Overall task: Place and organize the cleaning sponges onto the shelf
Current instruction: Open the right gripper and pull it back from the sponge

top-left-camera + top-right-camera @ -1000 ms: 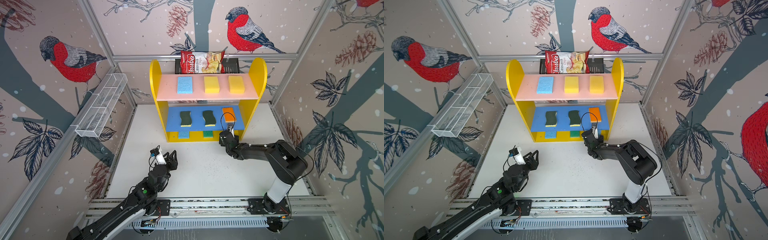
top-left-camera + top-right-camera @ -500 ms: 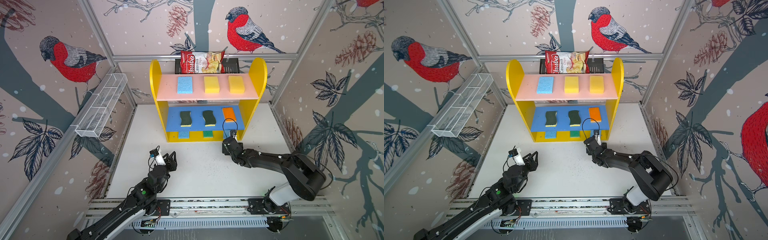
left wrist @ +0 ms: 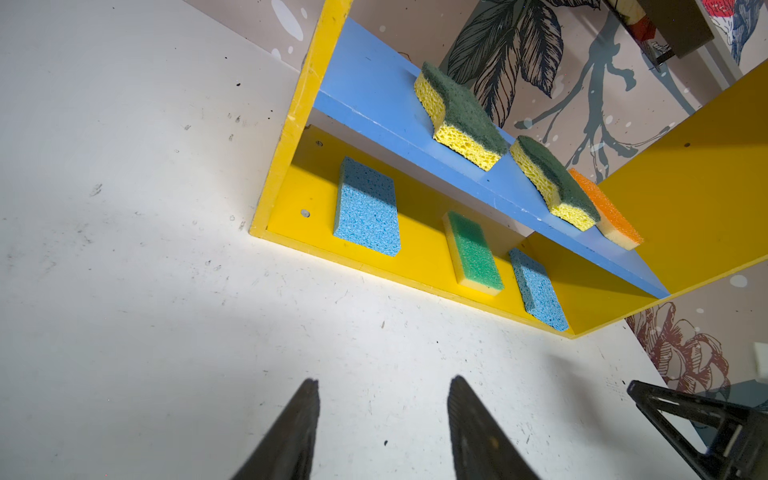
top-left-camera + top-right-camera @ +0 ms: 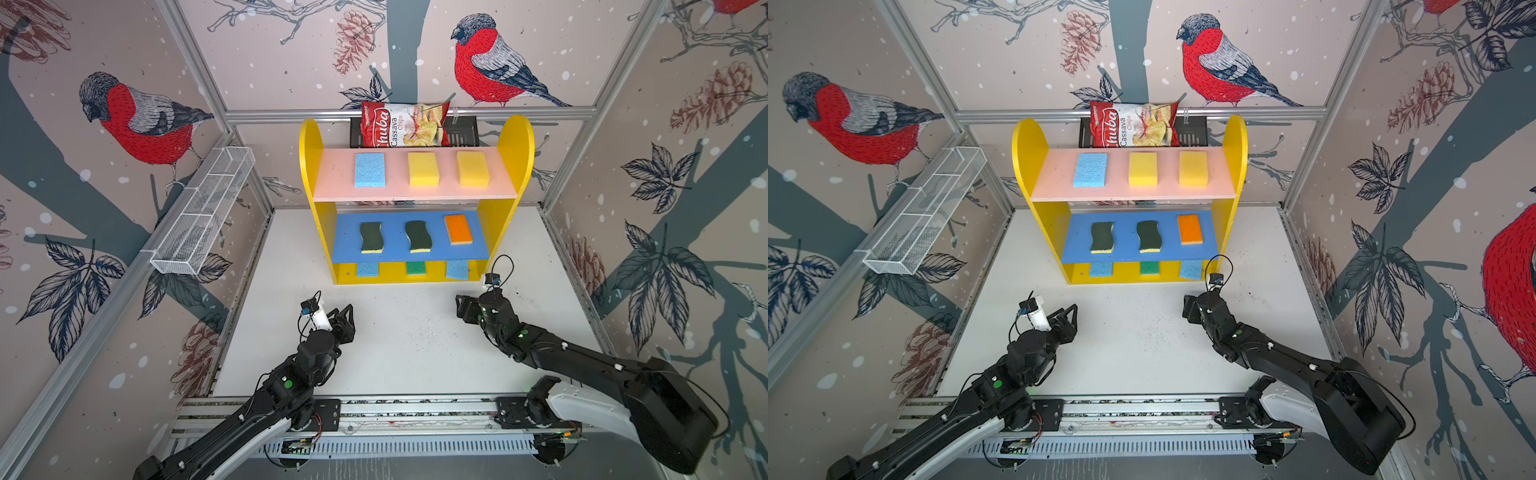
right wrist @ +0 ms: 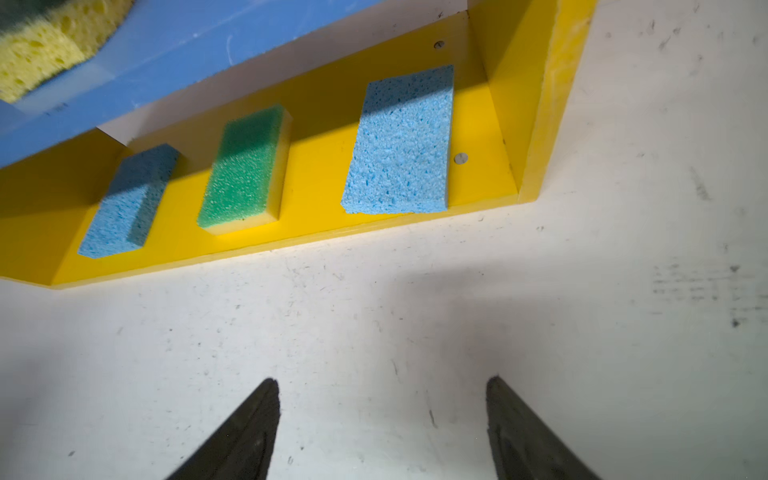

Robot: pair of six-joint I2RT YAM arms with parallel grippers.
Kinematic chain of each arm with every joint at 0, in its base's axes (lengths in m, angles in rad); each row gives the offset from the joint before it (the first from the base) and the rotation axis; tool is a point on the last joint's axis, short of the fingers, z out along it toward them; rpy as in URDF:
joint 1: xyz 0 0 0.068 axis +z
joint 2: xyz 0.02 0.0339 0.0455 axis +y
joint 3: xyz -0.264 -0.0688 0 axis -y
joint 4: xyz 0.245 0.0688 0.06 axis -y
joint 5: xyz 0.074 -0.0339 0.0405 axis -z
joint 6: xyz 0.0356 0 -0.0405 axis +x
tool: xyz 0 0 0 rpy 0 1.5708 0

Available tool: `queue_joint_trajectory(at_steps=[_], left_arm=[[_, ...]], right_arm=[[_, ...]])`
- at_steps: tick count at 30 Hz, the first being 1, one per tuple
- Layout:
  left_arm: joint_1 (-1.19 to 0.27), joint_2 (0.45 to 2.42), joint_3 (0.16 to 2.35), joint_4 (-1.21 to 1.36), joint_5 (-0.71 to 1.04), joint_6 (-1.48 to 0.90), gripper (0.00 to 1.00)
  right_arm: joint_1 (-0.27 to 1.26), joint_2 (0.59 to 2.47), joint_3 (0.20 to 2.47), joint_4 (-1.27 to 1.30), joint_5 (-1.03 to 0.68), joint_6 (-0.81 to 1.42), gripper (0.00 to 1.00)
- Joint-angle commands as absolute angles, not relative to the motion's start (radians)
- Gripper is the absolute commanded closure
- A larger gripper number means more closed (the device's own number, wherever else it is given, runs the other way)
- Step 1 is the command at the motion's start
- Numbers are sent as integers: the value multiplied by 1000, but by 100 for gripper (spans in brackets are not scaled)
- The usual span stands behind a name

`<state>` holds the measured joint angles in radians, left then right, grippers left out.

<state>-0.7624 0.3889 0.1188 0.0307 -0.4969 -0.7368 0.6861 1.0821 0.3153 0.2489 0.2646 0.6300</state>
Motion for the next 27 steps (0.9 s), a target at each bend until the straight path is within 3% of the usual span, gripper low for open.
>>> queue_joint_trajectory(at_steps=[1, 4, 11, 27], left_arm=[[-761, 395, 126, 26, -482, -745, 49], [-761, 402, 130, 29, -479, -745, 49], [-761, 417, 131, 40, -475, -744, 49], [-761, 410, 132, 19, -498, -729, 49]], right_arm=[[677, 1046, 272, 396, 153, 713, 23], [653, 1037, 233, 473, 81, 764, 24], [611, 1064, 108, 738, -31, 942, 44], [614, 1190, 34, 1043, 83, 1281, 78]])
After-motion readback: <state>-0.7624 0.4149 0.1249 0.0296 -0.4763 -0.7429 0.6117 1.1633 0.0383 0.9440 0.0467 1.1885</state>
